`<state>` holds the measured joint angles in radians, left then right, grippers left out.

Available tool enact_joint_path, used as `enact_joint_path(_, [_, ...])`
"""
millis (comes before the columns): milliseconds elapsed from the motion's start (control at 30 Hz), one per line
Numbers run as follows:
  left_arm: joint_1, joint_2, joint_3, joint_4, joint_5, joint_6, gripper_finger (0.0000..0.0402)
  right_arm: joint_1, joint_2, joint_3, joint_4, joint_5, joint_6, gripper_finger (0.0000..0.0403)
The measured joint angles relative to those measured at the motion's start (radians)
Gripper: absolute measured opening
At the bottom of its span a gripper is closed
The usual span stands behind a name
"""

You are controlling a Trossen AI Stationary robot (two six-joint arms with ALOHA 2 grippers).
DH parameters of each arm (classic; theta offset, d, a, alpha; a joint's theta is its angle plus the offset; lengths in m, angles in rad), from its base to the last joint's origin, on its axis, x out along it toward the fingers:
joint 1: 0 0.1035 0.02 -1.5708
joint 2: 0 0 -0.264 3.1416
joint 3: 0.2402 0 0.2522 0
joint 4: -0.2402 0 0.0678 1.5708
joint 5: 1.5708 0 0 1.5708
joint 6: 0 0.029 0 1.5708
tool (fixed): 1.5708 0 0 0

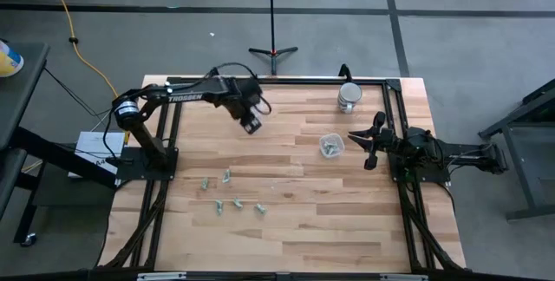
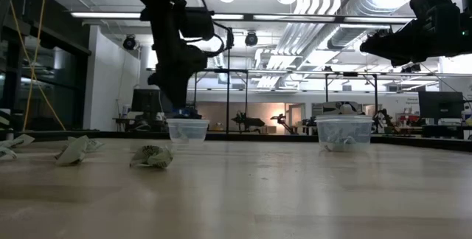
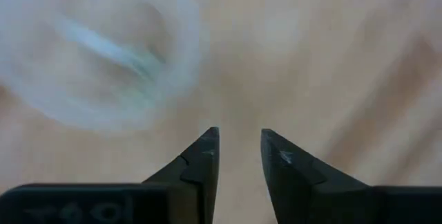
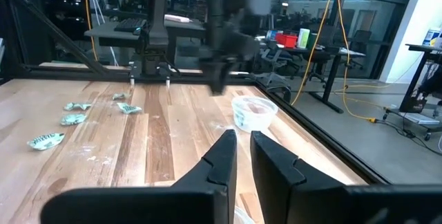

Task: Pick and place Stevia / Truvia into bins
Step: Put the stevia packet into the round transparent container

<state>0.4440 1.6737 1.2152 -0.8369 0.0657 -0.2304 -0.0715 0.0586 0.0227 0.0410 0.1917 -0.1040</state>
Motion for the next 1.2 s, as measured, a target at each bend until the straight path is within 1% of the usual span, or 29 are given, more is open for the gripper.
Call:
enact_joint_path(100, [-0.076,0.0,0.0,-0.134,-0.001,-0.074,0.0146,0.0,0.0,0.0,0.0,0.0,0.0,0.0036])
enact_joint_path(200, [-0.166,0.0,0.0,-0.279,-0.052,-0.175,0.0147,0.0,0.0,0.0,-0.003,0.0,0.001,0.0039])
enact_joint_path(267, [-0.228,0.0,0.0,-0.343,-0.072,-0.243,0.0147,0.0,0.0,0.0,-0.006,0.0,0.001,0.0041])
enact_joint_path(333, [-0.292,0.0,-0.001,-0.37,-0.078,-0.299,0.0147,0.0,0.0,0.0,-0.006,0.0,0.0,0.0041])
enact_joint_path(433, [-0.377,0.0,-0.001,-0.348,-0.08,-0.337,0.0147,0.0,0.0,0.0,-0.007,0.0,0.0,0.0038])
enact_joint_path(600, [-0.474,0.0,-0.001,-0.325,-0.081,-0.423,0.0147,0.0,0.0,0.0,-0.009,-0.001,0.001,0.0035])
enact_joint_path(700, [-0.526,0.001,-0.002,-0.322,-0.084,-0.436,0.0147,0.0,0.0,0.0,-0.015,-0.006,0.022,0.0039])
enact_joint_path(800, [-0.567,0.001,-0.035,-0.267,-0.09,-0.437,0.0147,0.0,0.0,0.0,-0.021,-0.007,0.028,0.0042])
enact_joint_path(867, [-0.582,0.001,-0.071,-0.229,-0.069,-0.444,0.0147,0.0,0.0,0.001,-0.023,-0.007,0.034,0.0042])
enact_joint_path(1033, [-0.578,0.002,-0.185,-0.115,0.046,-0.495,0.0147,0.0,0.0,0.001,-0.025,-0.007,0.052,0.0036])
enact_joint_path(1200, [-0.567,0.002,-0.247,-0.089,0.046,-0.536,0.0147,0.0,0.0,0.001,-0.024,-0.011,0.052,0.0037])
